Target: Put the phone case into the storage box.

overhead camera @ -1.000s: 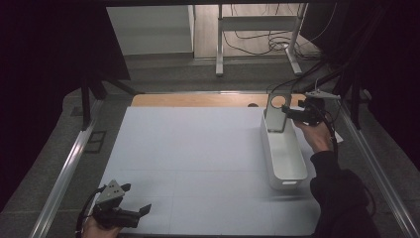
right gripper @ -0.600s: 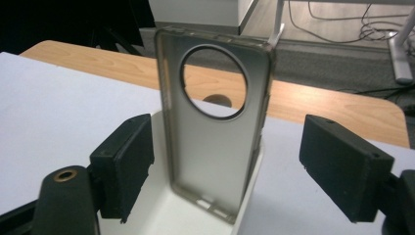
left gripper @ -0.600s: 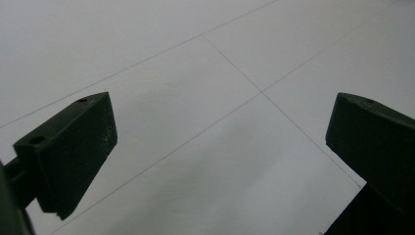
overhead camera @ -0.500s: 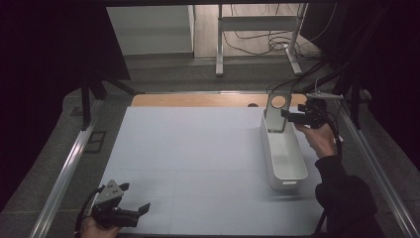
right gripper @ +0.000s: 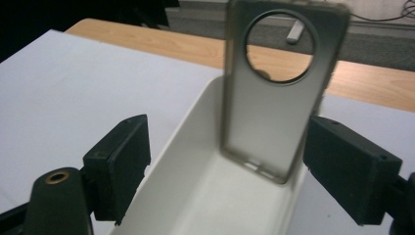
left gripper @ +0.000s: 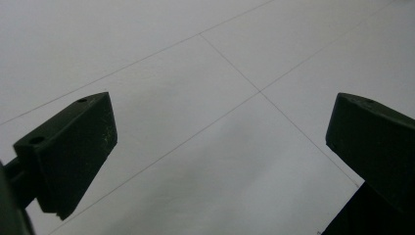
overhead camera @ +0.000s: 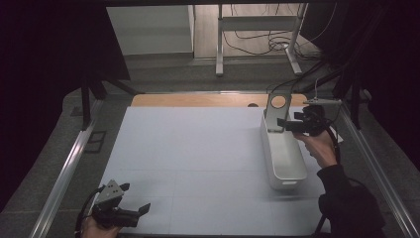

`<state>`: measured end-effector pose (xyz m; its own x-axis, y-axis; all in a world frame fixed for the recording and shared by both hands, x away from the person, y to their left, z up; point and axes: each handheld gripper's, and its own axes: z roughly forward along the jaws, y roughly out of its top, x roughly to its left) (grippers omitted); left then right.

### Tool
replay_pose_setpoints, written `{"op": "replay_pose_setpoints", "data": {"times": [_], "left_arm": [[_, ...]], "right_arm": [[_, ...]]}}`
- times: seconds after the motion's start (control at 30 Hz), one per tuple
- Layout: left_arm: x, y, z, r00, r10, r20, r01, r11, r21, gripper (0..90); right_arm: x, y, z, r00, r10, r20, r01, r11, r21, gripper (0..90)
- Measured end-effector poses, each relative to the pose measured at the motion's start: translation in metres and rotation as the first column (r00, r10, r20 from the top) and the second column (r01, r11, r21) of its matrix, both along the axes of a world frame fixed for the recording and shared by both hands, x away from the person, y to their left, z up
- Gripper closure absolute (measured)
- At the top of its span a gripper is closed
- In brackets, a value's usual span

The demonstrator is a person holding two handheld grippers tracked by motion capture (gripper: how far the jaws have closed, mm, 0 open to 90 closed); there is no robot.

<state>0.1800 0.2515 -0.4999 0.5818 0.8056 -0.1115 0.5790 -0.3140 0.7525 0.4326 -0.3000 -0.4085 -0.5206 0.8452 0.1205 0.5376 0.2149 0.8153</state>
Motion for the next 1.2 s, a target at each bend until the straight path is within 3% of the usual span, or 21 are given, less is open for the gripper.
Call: {"op": "replay_pose_setpoints", "data": {"times": [0.3, 0.43, 0.8, 1.2], "left_arm": [[0.0, 0.0, 0.0, 1.0, -0.002, 0.0, 0.002, 1.0, 0.005, 0.0], [0.0, -0.001, 0.0, 1.0, -0.003, -0.001, 0.003, 1.0, 0.006, 0.0], [0.0, 0.0, 0.0, 1.0, -0.002, -0.003, 0.002, 1.0, 0.004, 0.0], [0.0, 0.0, 0.0, 1.0, -0.004, -0.004, 0.004, 1.0, 0.005, 0.0]], "right_arm": [[-0.021, 0.013, 0.0, 0.9979, 0.051, -0.039, -0.051, 0.9986, 0.012, 9.2], [-0.03, 0.016, -0.004, 0.9964, 0.063, -0.057, -0.063, 0.998, -0.006, 5.4], [-0.051, 0.025, -0.008, 0.995, 0.083, -0.056, -0.086, 0.9947, -0.055, 0.2], [-0.075, 0.034, -0.011, 0.9924, 0.105, -0.064, -0.109, 0.9911, -0.076, 0.0]]}}
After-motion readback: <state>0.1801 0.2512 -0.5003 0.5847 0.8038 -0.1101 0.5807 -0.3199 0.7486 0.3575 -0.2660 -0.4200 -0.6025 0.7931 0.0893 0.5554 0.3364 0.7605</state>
